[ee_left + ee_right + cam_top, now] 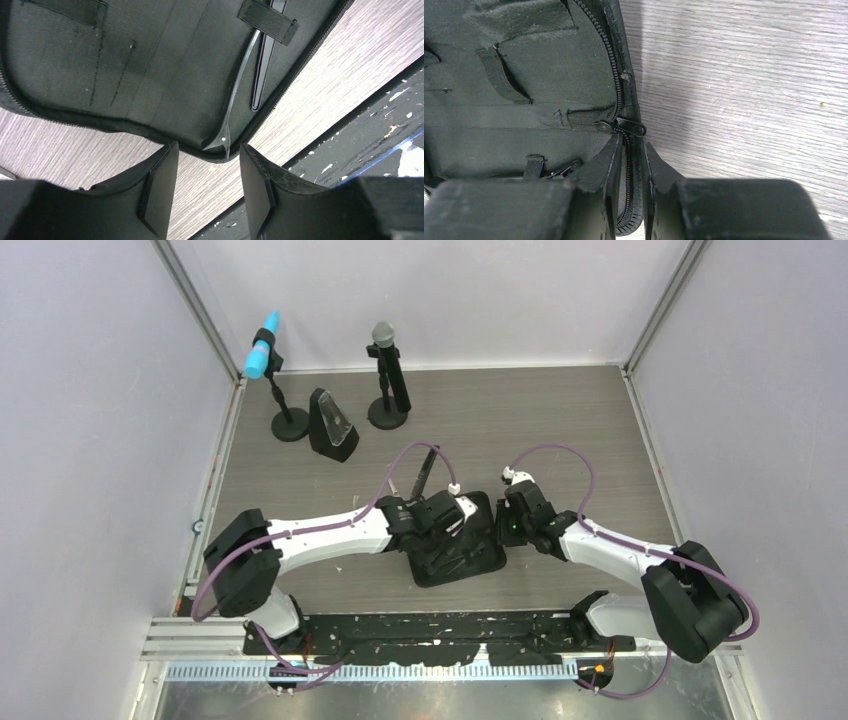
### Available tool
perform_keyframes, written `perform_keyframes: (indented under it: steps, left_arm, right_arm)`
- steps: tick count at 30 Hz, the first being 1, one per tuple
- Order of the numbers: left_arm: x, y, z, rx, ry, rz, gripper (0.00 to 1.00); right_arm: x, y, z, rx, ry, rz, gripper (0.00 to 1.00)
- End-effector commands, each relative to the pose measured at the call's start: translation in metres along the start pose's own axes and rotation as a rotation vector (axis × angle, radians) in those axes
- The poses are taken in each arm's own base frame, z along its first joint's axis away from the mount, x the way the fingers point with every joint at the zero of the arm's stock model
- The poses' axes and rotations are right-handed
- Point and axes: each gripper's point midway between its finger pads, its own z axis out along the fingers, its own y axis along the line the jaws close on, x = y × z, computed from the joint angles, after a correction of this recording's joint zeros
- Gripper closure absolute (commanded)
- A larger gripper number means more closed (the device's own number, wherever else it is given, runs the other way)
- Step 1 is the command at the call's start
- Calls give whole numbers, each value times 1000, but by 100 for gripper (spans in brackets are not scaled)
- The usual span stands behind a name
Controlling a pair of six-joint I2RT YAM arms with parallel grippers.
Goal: Sort the hair-cutting tools
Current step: Adjust the haircut tool in the hairdressing tool bag.
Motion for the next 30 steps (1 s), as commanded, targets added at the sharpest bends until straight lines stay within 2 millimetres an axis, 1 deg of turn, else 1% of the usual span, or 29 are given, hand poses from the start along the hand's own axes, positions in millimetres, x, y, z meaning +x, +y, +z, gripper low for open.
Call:
perform_keyframes:
  steps: [1,8,12,16,20,24,28,30]
  left_arm:
    - [-7,-5,3,13,17,-27,50]
    - [0,-5,8,5,69,-37,53]
    - [3,-6,12,4,100,-29,54]
    - [1,-10,18,23,111,-1,54]
    - [-6,-12,24,19,114,50,55]
    - [-12,-12,31,10,127,93,63]
    - [-10,-14,40,13,155,127,74]
    - [-8,-15,43,12,164,141,78]
  right_arm:
    - [17,-3,2,1,57,20,86]
    - [16,-2,1,-2,50,19,87]
    - [15,-2,1,-4,47,17,87]
    - [15,-2,1,-4,45,17,87]
    - [15,-1,2,-6,44,15,87]
    - [14,-1,2,-7,43,14,87]
    - [14,-1,2,-6,42,14,88]
    - [14,-1,2,-6,42,14,87]
